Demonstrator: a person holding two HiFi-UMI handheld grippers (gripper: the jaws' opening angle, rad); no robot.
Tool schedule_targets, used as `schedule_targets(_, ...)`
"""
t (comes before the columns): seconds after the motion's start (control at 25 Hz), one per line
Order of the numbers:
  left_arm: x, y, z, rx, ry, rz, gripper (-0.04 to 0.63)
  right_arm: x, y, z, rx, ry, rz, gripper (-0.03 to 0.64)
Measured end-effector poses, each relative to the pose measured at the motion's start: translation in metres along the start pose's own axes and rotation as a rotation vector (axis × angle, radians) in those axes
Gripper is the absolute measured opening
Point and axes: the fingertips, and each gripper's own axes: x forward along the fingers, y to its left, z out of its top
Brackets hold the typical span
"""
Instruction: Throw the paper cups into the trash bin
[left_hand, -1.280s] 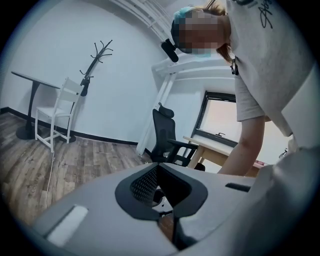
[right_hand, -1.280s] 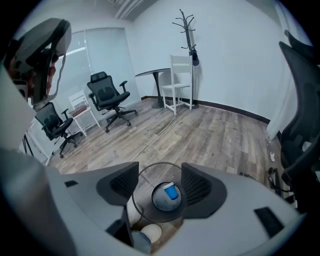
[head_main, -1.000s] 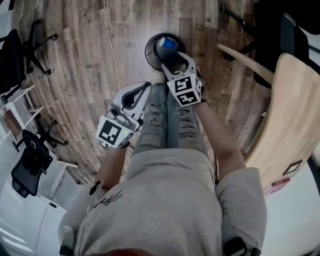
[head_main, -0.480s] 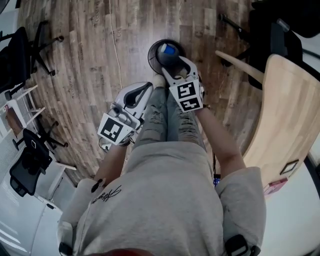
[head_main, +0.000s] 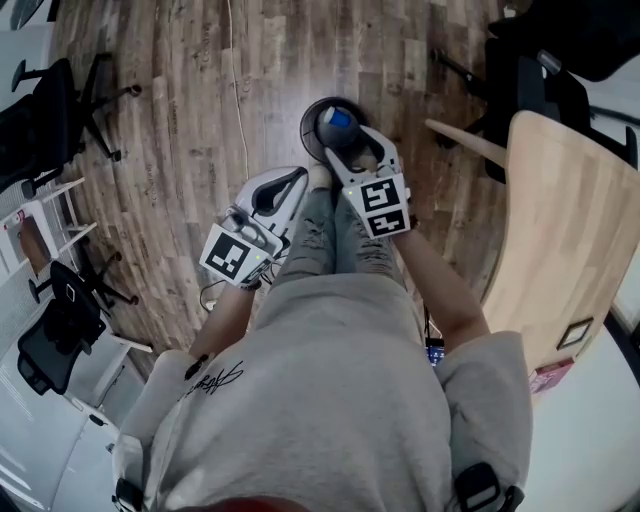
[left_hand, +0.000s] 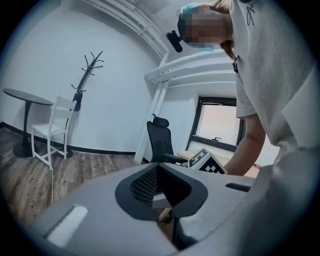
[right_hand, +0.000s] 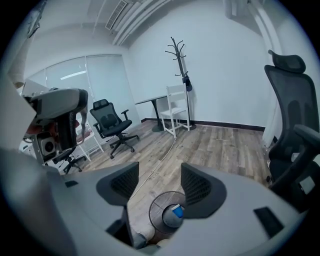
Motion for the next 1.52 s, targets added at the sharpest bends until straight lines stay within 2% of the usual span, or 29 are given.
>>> schedule_targets(0.28, -0.003, -0.007, 0.019, 0.024, -0.008, -0.006, 0.003, -0.022, 0.002, 0.02, 0.005, -0.03, -0.016, 0.267)
schedule_targets(0.6, -0.006, -0.015, 0.045, 0.044, -0.023, -0.014, 0.003, -0.05, 0.006, 0.067, 0.018, -0.118, -0.018, 0.267)
schedule_targets(1.08, -0.009, -0.022, 0.088, 0.087, -0.07, -0.027, 0.003, -0.094, 0.01, 0.13, -0.034, -0.245, -0.029, 0.267)
schedule_targets(1.24, -0.01, -0.021, 0.105, 0.079, -0.103, -0.025, 0.003, -0.106, 0.013, 0.148, -0.039, -0.283, -0.02, 0.267)
schedule_targets(1.52, -0.01, -0.024, 0.129, 0.114, -0.13, -0.019, 0.003, -0.13, 0.017, 0.173, -0.06, -0.343, -0.003, 0.267)
